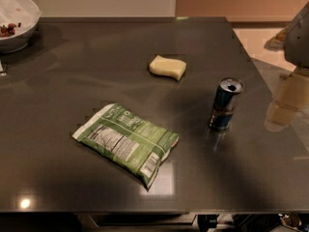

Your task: Pick redbull can

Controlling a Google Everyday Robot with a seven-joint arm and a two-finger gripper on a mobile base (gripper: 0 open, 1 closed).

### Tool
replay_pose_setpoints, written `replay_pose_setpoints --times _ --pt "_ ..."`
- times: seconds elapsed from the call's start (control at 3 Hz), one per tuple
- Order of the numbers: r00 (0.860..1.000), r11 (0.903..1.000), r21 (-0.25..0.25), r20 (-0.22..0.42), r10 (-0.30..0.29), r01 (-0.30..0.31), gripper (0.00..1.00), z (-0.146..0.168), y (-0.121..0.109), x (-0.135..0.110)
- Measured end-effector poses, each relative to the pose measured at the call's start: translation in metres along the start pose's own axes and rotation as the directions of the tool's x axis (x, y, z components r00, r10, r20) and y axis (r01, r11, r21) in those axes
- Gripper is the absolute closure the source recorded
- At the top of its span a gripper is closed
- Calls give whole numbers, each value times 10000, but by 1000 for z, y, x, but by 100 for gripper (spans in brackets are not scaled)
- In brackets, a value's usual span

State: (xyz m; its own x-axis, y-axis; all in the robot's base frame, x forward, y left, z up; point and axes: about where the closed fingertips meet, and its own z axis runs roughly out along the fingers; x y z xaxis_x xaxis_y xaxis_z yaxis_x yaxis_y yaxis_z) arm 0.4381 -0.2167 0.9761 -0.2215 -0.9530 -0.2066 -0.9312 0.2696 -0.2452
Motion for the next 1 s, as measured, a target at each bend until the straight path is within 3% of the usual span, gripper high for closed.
replay_pose_setpoints --times 0.67,1.0 --pt "9998 9999 -95 215 45 -43 0 1 -1 -2" --pt "9965 9997 -179 824 154 -140 0 11 -1 -5"
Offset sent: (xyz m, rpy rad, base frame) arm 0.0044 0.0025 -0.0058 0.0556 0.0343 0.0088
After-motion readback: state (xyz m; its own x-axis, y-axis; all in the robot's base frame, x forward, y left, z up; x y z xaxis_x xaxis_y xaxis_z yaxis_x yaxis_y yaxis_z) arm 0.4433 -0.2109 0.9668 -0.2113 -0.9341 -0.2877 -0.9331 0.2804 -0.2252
